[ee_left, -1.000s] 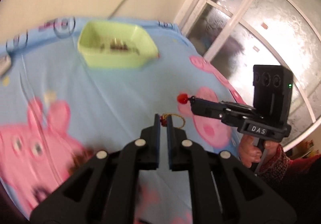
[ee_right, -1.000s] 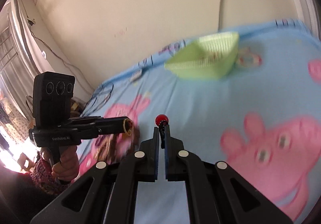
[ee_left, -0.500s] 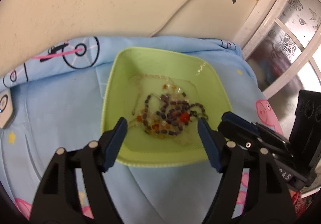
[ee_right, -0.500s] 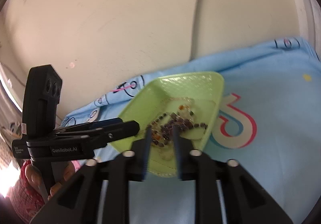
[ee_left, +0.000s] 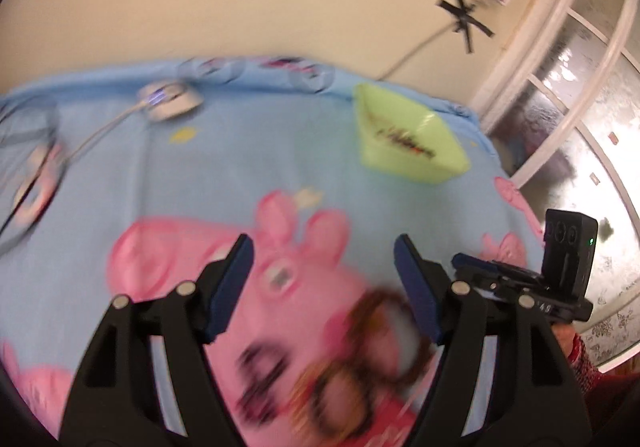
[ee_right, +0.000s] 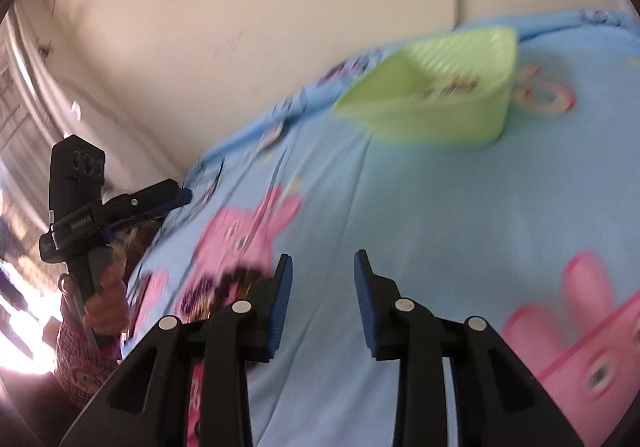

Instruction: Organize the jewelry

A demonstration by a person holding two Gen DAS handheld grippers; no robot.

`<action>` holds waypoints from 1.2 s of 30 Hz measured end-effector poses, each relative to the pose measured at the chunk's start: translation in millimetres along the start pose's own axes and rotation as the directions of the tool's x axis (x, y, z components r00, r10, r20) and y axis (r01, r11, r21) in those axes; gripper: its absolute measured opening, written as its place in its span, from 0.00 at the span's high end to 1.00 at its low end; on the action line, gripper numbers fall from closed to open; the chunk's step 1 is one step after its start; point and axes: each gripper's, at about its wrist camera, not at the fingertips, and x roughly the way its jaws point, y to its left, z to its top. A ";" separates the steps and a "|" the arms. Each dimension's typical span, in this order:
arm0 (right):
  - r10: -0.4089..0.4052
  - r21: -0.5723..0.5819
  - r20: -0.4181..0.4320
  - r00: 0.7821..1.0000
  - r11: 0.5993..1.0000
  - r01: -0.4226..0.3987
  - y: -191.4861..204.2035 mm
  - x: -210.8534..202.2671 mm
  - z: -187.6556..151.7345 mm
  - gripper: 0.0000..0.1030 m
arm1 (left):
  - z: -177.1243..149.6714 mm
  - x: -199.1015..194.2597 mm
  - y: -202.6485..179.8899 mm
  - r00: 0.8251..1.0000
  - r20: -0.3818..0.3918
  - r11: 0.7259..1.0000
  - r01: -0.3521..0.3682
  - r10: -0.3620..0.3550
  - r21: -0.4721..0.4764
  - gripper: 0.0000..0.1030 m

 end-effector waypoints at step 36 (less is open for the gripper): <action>0.187 -0.137 0.000 0.982 0.973 -0.185 128.2 59.4 69.5 1.00 | -72.1 -48.6 42.4 0.997 0.072 0.998 0.017 -0.013 -0.065 0.33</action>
